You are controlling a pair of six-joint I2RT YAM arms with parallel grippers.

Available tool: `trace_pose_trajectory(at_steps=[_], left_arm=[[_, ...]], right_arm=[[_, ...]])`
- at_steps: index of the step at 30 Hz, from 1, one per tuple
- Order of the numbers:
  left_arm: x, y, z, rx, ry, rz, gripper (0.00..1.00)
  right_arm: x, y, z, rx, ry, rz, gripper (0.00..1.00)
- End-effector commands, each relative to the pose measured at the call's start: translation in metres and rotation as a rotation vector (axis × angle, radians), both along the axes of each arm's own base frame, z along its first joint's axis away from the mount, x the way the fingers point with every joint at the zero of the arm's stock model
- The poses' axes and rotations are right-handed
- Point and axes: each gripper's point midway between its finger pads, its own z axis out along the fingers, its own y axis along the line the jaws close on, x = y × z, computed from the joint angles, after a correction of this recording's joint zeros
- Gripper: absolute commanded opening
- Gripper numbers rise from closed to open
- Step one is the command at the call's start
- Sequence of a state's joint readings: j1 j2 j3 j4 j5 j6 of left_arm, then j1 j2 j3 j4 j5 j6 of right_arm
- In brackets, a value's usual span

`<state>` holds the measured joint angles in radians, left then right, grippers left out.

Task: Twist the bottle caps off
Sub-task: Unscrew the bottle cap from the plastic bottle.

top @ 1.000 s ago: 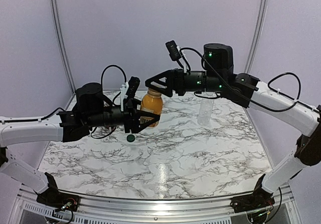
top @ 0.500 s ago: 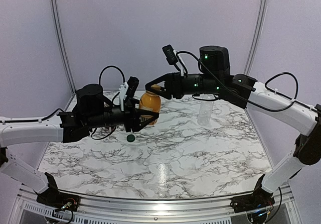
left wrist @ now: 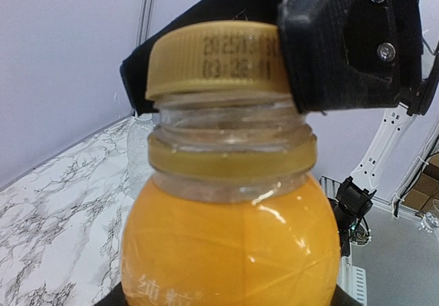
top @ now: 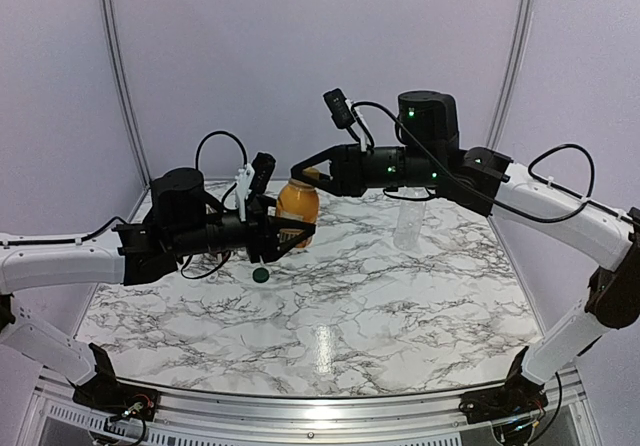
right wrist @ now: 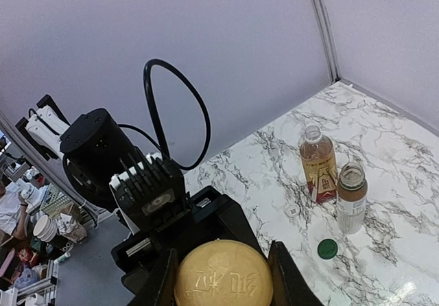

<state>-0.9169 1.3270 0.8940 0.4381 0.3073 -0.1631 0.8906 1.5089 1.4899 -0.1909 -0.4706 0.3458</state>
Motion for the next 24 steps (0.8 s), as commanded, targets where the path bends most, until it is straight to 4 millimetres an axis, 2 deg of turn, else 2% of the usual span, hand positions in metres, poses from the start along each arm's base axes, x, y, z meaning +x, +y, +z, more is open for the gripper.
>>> trace_pose_trajectory(at_steps=[1,4,8,13,20,22,24], left_arm=[[-0.005,0.005,0.011,-0.022,-0.037,-0.013,0.17],[-0.024,0.003,0.012,-0.026,-0.051,-0.119,0.19],[-0.066,0.002,0.017,-0.046,-0.062,-0.35,0.19],[-0.092,0.005,0.023,-0.065,-0.046,-0.498,0.19],[-0.103,0.002,0.019,-0.062,0.0,-0.589,0.18],[-0.103,0.002,0.022,-0.066,-0.006,-0.579,0.18],[-0.097,0.004,0.023,-0.069,-0.015,-0.533,0.18]], right_arm=[[-0.013,-0.005,0.023,0.033,-0.105,0.059,0.12],[-0.025,-0.011,0.026,0.045,-0.184,0.157,0.12],[-0.045,-0.022,0.03,0.08,-0.282,0.309,0.12],[-0.056,-0.028,0.031,0.124,-0.315,0.425,0.13],[-0.064,-0.032,0.028,0.173,-0.307,0.529,0.14],[-0.055,-0.032,0.026,0.164,-0.299,0.49,0.15],[-0.035,-0.032,0.022,0.135,-0.285,0.397,0.16]])
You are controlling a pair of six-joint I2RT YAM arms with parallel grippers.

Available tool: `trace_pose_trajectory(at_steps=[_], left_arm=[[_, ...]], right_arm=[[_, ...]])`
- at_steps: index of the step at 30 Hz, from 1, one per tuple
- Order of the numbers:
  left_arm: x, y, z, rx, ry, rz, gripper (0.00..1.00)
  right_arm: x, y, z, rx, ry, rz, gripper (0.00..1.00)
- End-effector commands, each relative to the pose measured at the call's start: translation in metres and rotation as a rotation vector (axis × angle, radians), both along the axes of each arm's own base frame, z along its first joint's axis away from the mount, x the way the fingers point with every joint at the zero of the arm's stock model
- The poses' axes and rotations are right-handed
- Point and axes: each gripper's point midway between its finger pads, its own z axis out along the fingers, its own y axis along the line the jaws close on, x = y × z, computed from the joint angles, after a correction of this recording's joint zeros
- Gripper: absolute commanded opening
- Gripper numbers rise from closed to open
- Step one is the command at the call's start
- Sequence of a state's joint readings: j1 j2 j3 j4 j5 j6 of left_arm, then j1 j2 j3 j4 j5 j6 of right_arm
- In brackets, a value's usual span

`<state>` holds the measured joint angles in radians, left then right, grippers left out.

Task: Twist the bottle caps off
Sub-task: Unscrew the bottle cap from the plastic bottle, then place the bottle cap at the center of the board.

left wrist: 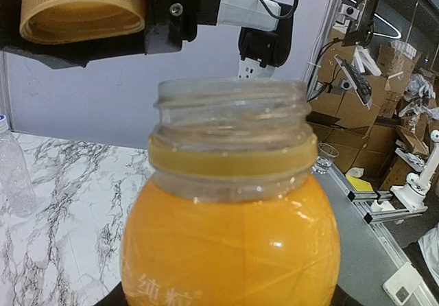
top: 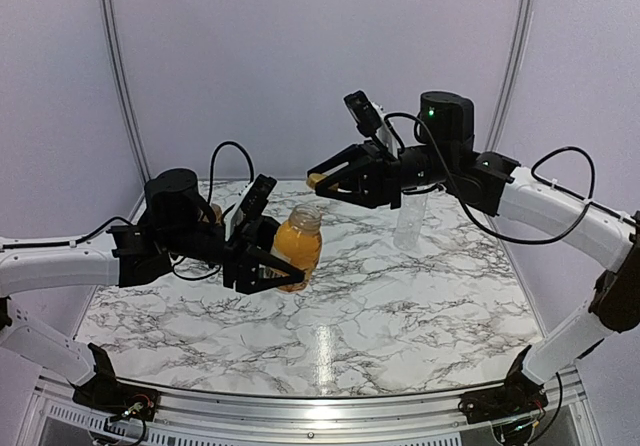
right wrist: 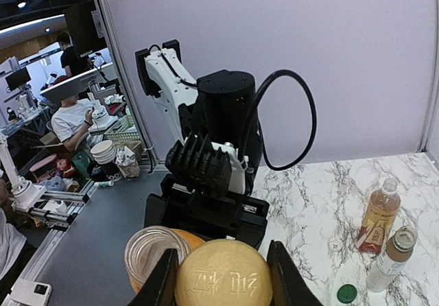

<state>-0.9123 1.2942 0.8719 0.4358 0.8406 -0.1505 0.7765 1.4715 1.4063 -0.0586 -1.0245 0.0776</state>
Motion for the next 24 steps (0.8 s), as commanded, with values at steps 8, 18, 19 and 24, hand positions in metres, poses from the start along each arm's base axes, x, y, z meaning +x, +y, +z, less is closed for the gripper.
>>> trace_pose_trajectory(at_steps=[8,18,19,24], left_arm=[[0.049,0.03,0.017,-0.041,-0.05,0.398,0.21],[0.077,0.068,0.016,-0.01,-0.09,0.675,0.23],[0.079,0.072,0.018,-0.014,-0.092,0.698,0.23],[0.085,0.088,0.018,-0.024,-0.096,0.786,0.24]], right_arm=[[0.124,-0.012,-0.066,-0.18,0.071,-0.588,0.16],[0.19,0.005,-0.197,-0.398,0.107,-0.755,0.15],[0.195,0.008,-0.208,-0.414,0.112,-0.757,0.15],[0.214,0.024,-0.258,-0.479,0.151,-0.758,0.15]])
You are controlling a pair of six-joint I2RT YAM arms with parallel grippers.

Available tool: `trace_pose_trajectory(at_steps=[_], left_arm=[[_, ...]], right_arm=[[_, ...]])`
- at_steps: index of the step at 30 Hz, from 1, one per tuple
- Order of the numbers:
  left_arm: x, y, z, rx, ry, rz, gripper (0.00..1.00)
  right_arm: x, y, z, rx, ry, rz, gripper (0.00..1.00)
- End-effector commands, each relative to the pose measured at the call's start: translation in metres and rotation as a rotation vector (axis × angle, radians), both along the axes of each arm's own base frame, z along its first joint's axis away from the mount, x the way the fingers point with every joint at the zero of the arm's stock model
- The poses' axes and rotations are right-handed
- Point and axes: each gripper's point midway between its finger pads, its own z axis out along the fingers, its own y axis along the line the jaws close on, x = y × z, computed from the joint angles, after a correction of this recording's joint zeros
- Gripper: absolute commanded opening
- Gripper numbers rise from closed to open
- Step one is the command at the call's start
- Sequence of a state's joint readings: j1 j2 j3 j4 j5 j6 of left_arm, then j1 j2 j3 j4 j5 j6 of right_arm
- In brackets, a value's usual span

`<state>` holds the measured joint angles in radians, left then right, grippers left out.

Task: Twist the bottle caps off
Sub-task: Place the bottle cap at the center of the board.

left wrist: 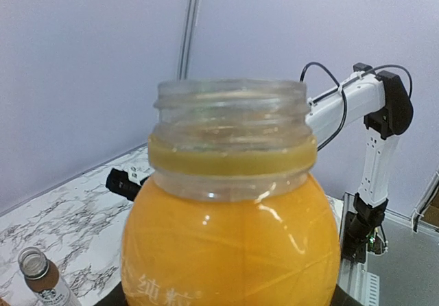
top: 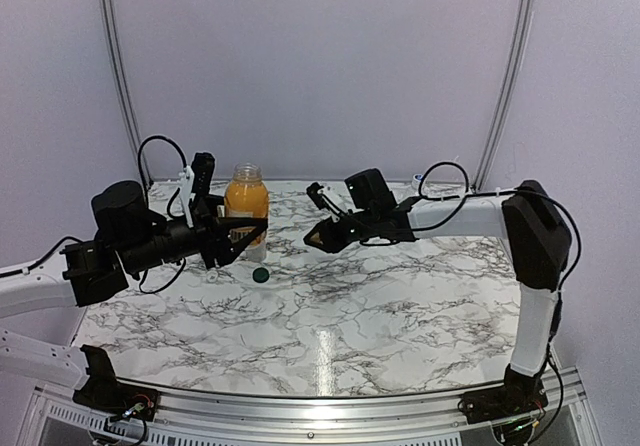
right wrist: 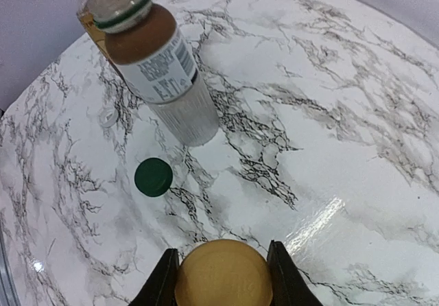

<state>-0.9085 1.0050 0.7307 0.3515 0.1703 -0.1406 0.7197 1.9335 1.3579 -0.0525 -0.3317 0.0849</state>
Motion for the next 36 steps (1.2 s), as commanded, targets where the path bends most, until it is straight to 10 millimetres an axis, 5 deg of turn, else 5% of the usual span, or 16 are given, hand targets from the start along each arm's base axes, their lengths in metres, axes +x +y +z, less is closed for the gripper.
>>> trace_pose_trajectory(at_steps=[1,8,27,36], left_arm=[[0.013,0.021,0.001,0.0,-0.014,0.129,0.24],[0.013,0.026,-0.003,0.007,-0.004,0.148,0.24],[0.018,0.023,-0.013,0.044,-0.003,0.156,0.26],[0.019,0.021,-0.016,0.057,-0.002,0.154,0.26]], right_arm=[[0.032,0.015,-0.004,0.011,-0.047,-0.041,0.15],[0.037,0.033,-0.043,-0.026,-0.005,-0.016,0.15],[-0.024,0.033,-0.092,-0.164,0.007,0.073,0.19],[-0.028,0.024,-0.107,-0.214,0.011,0.061,0.37]])
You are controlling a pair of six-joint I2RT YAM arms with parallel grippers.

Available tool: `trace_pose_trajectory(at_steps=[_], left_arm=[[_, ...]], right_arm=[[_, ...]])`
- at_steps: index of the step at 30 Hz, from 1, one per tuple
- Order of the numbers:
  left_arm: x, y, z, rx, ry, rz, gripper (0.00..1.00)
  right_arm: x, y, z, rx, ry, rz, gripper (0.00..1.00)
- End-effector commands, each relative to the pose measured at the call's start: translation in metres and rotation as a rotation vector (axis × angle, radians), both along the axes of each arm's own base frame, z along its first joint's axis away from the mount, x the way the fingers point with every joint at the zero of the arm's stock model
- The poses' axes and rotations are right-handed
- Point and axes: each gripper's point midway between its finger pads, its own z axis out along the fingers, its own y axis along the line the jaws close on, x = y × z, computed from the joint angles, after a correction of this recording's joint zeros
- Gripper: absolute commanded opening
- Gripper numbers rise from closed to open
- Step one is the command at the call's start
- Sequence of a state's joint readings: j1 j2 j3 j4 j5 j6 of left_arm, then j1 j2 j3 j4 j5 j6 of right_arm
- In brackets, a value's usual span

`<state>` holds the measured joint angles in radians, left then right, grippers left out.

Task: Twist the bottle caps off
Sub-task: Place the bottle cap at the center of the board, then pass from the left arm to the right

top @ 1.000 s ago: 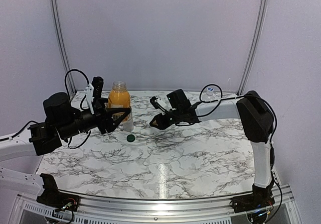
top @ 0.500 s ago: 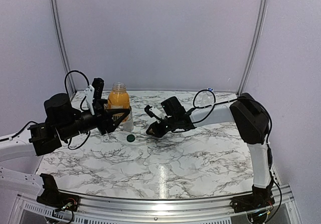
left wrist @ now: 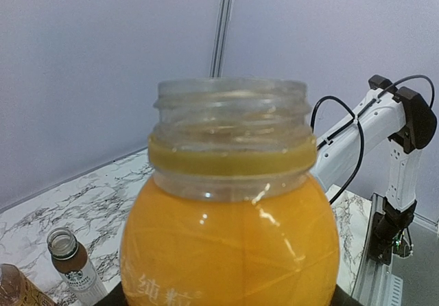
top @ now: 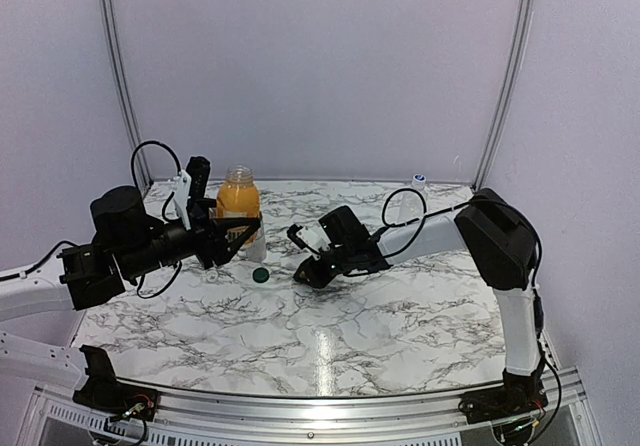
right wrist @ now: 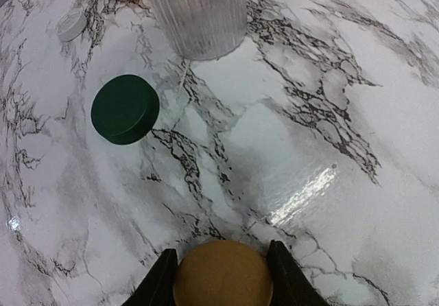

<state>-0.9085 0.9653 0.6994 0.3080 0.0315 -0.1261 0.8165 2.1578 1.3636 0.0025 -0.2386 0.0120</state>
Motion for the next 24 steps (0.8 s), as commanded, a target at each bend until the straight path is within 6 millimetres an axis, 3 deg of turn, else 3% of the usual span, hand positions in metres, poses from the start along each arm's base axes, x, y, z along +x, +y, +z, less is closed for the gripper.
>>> trace_pose_trajectory(at_steps=[1,7,12,19,24], left_arm=[[0.005,0.001,-0.005,0.021,-0.006,0.017,0.26],[0.007,-0.002,-0.013,0.032,0.019,0.019,0.27],[0.009,-0.007,-0.019,0.045,0.032,0.007,0.29],[0.009,-0.014,-0.026,0.073,0.029,-0.018,0.3],[0.004,-0.023,-0.031,0.096,0.023,-0.074,0.32]], right_arm=[[-0.002,-0.006,0.004,-0.034,-0.016,-0.013,0.43],[-0.003,-0.01,0.031,-0.011,-0.043,-0.007,0.73],[-0.019,-0.013,0.08,0.106,-0.047,0.056,0.89],[-0.052,-0.029,0.191,0.322,-0.125,0.156,0.98],[-0.077,-0.033,0.274,0.502,-0.168,0.212,0.98]])
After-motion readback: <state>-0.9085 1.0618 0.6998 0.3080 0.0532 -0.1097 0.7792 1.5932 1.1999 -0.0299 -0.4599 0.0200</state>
